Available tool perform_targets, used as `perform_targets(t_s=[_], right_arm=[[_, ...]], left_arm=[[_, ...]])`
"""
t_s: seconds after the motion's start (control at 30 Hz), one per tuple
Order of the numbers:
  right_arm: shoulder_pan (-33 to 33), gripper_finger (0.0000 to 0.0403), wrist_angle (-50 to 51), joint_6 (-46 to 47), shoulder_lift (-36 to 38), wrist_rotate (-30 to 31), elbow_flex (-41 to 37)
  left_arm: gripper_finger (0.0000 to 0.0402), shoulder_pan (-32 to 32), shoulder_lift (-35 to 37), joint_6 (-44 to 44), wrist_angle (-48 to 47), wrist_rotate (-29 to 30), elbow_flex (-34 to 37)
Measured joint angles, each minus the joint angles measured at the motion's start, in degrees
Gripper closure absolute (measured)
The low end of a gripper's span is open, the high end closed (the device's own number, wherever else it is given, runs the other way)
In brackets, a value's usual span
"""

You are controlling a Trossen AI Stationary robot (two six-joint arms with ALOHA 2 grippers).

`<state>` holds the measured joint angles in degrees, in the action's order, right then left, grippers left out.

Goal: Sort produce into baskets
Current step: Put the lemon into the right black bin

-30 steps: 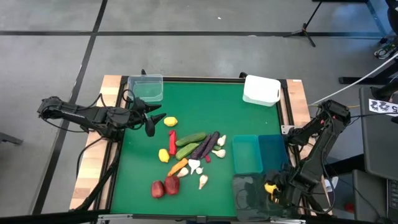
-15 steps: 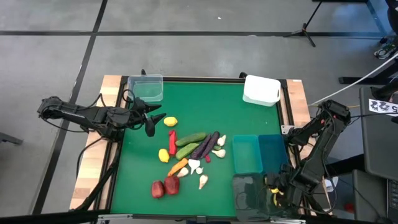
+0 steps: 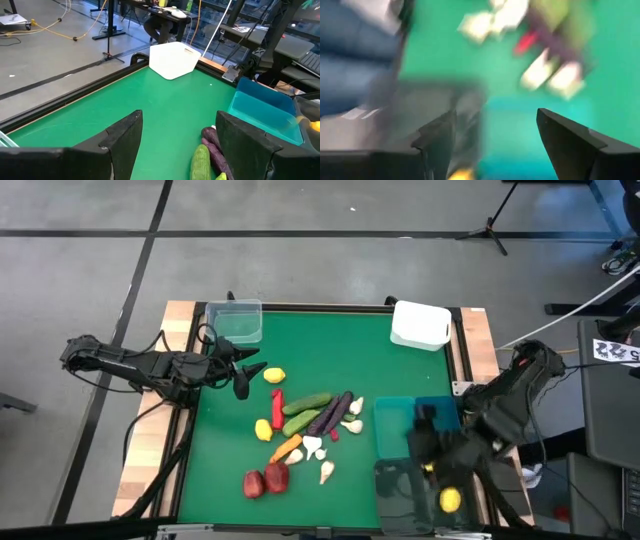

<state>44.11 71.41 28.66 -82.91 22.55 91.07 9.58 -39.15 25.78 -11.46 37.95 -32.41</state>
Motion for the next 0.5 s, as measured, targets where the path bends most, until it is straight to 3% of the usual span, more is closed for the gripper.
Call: perform_targets(t_s=[0.13, 0.23, 0.33, 0.5], right_arm=[[-6.3, 0.0129, -5.7, -18.3, 0.1, 11.5, 3.8], [-12.0, 0.0129, -12.4, -31.1, 0.1, 13.2, 3.9], [-18.8, 0.0129, -20.3, -42.1, 0.1, 5.3, 2.9], [-31.2, 0.0129, -38.1, -54.1, -0.1, -21.0, -2.4]], left_arm=[[0.0155, 0.0, 0.0, 0.0, 0.0, 0.0, 0.0], [0.0155, 0.0, 0.0, 0.0, 0.0, 0.0, 0.0], [0.0155, 0.0, 0.0, -0.4, 0.0, 0.0, 0.0], [0.0155, 0.0, 0.0, -0.6, 0.0, 0.0, 0.0]])
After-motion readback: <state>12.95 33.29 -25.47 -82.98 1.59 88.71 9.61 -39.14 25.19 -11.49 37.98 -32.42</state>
